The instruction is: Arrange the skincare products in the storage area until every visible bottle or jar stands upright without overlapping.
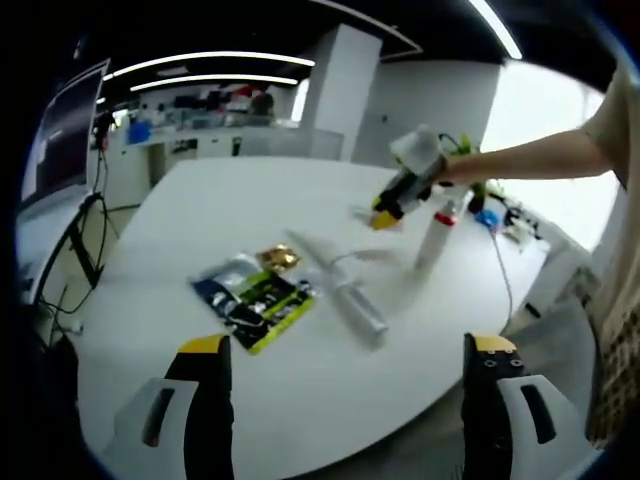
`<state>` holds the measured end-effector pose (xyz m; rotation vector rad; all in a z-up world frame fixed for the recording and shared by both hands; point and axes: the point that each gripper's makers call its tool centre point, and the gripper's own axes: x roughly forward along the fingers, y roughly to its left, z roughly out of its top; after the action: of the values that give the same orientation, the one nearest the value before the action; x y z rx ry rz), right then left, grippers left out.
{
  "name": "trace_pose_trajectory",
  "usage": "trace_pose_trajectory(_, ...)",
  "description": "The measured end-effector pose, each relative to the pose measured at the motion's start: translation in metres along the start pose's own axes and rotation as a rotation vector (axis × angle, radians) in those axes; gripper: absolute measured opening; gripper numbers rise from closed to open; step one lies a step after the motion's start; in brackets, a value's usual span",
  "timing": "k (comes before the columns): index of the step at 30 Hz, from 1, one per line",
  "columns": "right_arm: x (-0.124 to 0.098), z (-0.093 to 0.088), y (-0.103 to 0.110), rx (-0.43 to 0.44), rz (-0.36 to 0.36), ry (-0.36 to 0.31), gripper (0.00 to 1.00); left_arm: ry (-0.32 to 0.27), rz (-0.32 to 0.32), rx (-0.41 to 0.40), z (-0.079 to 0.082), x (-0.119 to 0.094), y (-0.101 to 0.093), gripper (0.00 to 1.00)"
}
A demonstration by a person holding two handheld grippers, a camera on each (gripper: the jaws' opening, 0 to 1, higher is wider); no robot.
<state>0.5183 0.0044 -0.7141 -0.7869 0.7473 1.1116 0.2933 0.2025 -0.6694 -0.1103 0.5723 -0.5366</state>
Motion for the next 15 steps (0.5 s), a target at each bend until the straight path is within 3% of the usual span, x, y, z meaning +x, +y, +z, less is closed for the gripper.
trace_pose_trajectory(15, -0.063, 0.04, -0.014, 0.156, -0.152, -0.272, 0.19, 0.016, -0.028, -0.024, 0.0, 0.002, -0.005, 0.92)
